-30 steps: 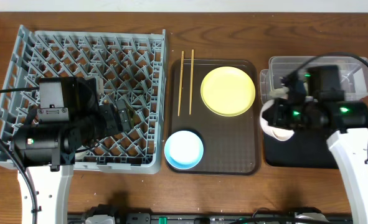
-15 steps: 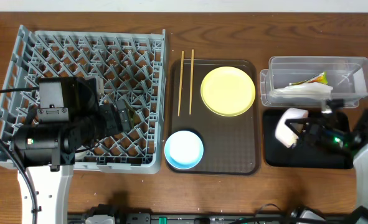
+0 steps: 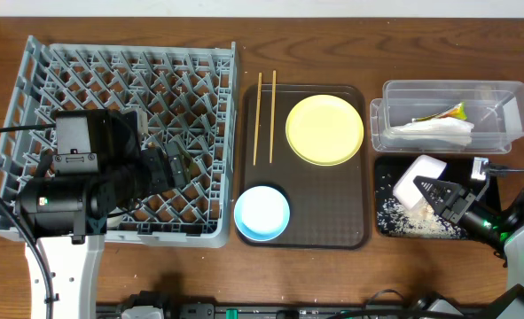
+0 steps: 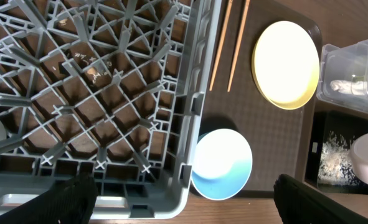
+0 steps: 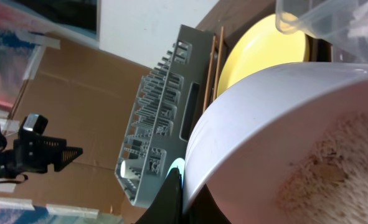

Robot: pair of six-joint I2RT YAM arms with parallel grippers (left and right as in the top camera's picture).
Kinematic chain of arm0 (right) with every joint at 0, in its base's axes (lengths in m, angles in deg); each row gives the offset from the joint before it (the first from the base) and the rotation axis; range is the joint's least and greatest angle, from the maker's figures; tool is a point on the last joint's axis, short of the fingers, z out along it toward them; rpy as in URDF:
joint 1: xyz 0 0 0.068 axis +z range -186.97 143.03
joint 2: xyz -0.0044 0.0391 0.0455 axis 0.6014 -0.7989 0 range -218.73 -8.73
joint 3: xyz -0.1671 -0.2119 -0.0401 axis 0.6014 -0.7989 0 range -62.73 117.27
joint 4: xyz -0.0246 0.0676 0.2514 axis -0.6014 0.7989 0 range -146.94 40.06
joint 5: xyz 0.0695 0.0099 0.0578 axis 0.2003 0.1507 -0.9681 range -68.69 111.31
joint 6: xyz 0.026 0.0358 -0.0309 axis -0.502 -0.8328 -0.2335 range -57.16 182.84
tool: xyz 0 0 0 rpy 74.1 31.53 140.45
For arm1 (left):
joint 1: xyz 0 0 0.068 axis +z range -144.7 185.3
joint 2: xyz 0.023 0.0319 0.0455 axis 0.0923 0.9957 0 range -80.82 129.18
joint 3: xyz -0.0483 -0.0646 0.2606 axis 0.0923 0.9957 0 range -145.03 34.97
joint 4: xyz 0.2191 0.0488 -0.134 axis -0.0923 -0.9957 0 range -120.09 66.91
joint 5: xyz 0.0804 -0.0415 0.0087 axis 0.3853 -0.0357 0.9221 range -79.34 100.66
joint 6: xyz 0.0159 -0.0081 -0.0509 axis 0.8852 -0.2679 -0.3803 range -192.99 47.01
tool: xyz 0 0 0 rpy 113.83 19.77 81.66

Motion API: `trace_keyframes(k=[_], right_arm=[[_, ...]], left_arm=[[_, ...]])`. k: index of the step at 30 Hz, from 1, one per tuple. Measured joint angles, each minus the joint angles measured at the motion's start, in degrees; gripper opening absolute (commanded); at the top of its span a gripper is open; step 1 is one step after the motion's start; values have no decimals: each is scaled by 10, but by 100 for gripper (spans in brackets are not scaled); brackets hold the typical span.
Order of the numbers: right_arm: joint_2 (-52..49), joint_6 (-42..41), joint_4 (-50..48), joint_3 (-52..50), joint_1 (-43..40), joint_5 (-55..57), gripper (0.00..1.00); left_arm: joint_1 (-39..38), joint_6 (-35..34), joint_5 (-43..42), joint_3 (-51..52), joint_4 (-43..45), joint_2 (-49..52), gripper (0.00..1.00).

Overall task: Sort waste into correct bins and load items into the dishwasher
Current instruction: 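Tip the rice out of the pink bowl onto the black tray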

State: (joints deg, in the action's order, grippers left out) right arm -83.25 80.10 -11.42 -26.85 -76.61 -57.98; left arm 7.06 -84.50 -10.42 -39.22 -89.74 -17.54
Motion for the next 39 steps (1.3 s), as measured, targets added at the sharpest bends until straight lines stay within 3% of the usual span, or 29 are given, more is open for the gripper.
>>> trace_keyframes(k=[13,29,39], right_arm=[[0,37,8,0,0,-24,1],[7,-36,-11,-1,-3,20,1],[22,-31,-14,-3,1,32,1]], left_arm=[[0,0,0,0,0,0,93],[0,0,-16,0,0,0,94],[0,0,-25,0,7,0,93]])
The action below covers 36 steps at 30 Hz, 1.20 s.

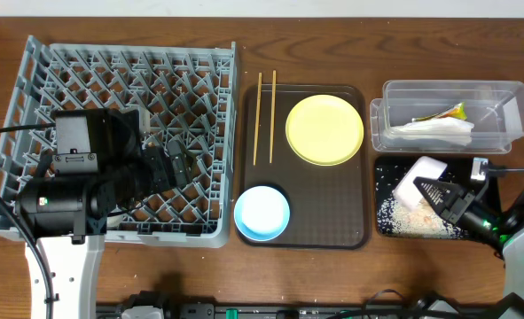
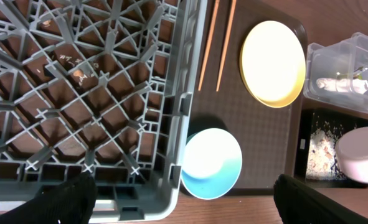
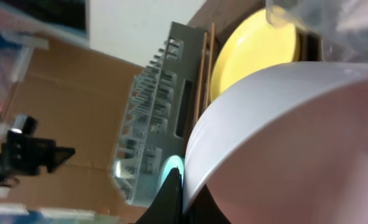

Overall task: Sort waste into correct bins and load items into the dishwasher
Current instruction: 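Tip the rice out of the pink bowl onto the black tray, then set the empty pink bowl back on the brown tray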

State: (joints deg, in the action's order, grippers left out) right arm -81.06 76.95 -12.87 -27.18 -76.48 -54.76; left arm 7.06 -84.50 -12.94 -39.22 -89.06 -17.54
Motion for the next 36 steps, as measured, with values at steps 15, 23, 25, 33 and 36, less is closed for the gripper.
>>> trace_keyframes(k=[15,23,25,33,36], right_arm=[[79,-72,146,106,204,216,1],[81,-202,75,131,520,426,1],[60,-233,63,131,594,487,1],[-73,-320,-11,131,794,712,1],[-119,-334,-23,131,819,751,24]], left_arm=[[0,10,-1,0,10,-5,94],[0,13,-1,0,11,-9,93],[0,15,-1,0,11,-9,93],[0,52,-26,0,18,-9,93],[-1,68,-43,0,21,-9,91]])
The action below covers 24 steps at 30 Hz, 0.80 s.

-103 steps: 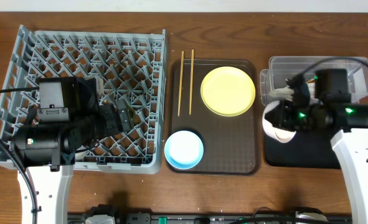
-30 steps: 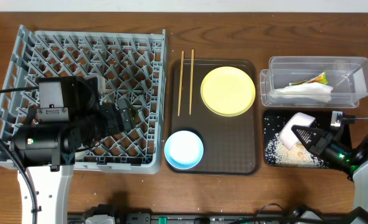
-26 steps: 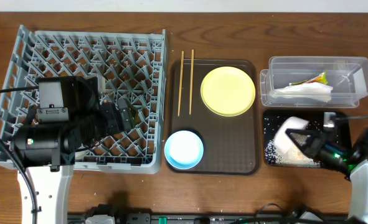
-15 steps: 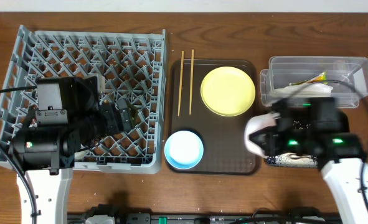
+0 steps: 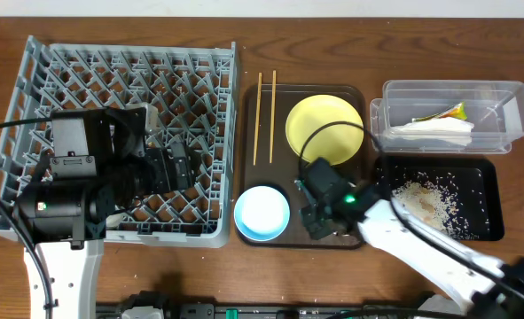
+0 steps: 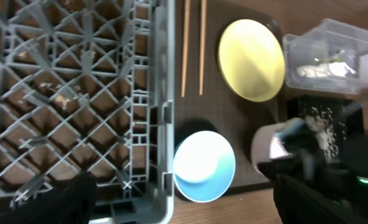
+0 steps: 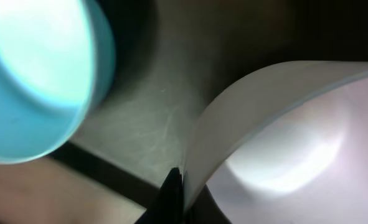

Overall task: Sort waste into correct bins and load items into the dishwasher
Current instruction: 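Set the empty pink bowl back on the brown tray, then grasp the wooden chopsticks on the brown tray with the left gripper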

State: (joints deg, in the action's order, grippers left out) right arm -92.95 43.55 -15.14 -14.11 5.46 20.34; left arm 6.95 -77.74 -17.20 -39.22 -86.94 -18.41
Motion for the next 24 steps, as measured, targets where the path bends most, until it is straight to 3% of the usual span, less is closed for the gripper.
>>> trace_keyframes(k=[1,2,6,12,20,24], right_arm=[[-11,-7,3,0,4,10,39],[-17,-7,7,1,8,17,45],[-21,-13,43,35,9,33,59],[14,-12,83,144,-30,39,59],[80,-54,103,218,-184,-5,63],[82,-81,116,218,-243,-40,73]], left_arm=[[-2,4,-4,0,3,0,90],[-7,7,-7,0,9,0,90],[-40,17,-7,0,38,0,90],[-134,2,59,-2,85,30,86],[-223,-32,143,-47,163,195,83],[-238,-47,154,-69,236,283,68]])
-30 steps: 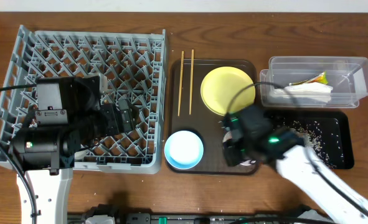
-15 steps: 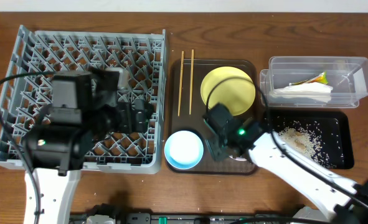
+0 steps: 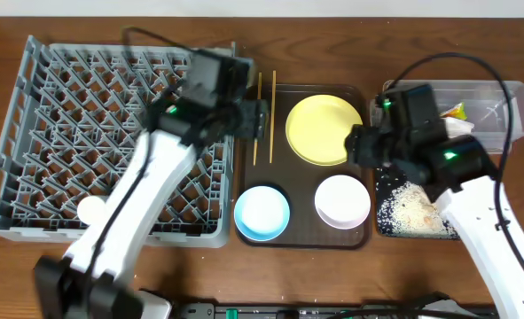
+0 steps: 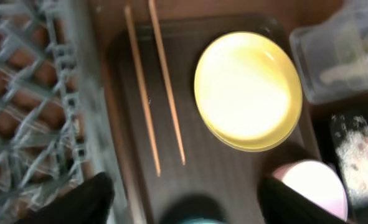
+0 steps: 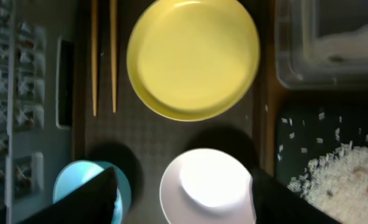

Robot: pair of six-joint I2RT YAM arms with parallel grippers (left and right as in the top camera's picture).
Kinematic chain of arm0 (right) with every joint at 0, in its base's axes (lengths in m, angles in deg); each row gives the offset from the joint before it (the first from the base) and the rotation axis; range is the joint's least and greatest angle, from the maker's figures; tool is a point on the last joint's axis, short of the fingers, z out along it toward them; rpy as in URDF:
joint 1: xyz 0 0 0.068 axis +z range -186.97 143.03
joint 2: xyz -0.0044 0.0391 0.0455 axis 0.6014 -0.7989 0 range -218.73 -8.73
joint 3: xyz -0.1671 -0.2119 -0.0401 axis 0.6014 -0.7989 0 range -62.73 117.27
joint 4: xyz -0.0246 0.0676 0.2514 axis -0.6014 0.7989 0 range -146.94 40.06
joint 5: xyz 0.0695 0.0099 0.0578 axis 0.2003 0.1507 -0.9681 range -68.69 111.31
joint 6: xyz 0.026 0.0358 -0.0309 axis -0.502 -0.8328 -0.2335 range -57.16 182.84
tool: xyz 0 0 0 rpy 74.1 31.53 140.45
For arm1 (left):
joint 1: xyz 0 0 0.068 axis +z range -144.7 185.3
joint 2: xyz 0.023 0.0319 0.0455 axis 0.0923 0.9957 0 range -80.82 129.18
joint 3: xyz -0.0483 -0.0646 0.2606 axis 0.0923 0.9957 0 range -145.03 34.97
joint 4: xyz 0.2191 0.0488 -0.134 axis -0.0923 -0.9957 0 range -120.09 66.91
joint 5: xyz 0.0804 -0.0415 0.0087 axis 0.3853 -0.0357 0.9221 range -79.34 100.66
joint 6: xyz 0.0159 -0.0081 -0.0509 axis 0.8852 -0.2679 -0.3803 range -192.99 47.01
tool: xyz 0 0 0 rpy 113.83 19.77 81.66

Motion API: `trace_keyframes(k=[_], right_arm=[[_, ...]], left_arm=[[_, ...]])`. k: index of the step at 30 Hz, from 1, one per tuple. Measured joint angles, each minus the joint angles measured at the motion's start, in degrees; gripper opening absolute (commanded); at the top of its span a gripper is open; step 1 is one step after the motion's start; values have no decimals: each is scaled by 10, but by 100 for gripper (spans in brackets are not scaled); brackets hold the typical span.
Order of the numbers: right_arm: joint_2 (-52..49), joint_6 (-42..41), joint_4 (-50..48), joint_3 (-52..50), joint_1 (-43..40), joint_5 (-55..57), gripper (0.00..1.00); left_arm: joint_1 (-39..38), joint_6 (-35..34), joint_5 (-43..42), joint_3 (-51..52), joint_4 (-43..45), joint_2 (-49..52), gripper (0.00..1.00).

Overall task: Sort waste into correct bins and load items into the dishwasher
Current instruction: 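Grasp the wooden chopsticks on the brown tray with the left gripper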

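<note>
A white bowl (image 3: 342, 200) sits upright on the brown tray (image 3: 301, 237), right of a blue bowl (image 3: 262, 213). A yellow plate (image 3: 324, 130) and two chopsticks (image 3: 266, 115) lie at the tray's far end. My right gripper (image 5: 182, 186) hangs open above the white bowl (image 5: 205, 183), holding nothing. My left gripper (image 4: 184, 205) is open over the tray's left side, near the chopsticks (image 4: 152, 93) and the grey dish rack (image 3: 111, 133). Its fingers (image 4: 78, 202) frame the blue bowl's rim at the bottom of the left wrist view.
A black tray (image 3: 390, 226) with spilled rice (image 3: 417, 213) lies right of the brown tray. Behind it stands a clear bin (image 3: 452, 115) with wrappers. A white round item (image 3: 91, 208) sits in the rack's near left corner.
The white bowl, held over the brown tray's near right, now rests there. My right gripper has let go and stands open above it. My left arm moved from the rack to over the chopsticks.
My right gripper first held the white bowl tipped over the black tray with rice in it, and the left arm hovered over the rack. Then the bowl was over the brown tray, empty. Now it stands on the tray, released, and the left gripper is by the chopsticks.
</note>
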State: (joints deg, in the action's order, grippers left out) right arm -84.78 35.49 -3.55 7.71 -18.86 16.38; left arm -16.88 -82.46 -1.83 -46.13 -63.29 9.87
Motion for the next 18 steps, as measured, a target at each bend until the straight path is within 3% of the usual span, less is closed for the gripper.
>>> trace_keyframes(k=[10,18], right_arm=[[0,-9,29,0,-26,-33,72],[0,-10,29,0,-26,-35,70]], left_arm=[[-25,-12,62,-1,136,184,54],[-62,-13,117,-1,204,232,52]])
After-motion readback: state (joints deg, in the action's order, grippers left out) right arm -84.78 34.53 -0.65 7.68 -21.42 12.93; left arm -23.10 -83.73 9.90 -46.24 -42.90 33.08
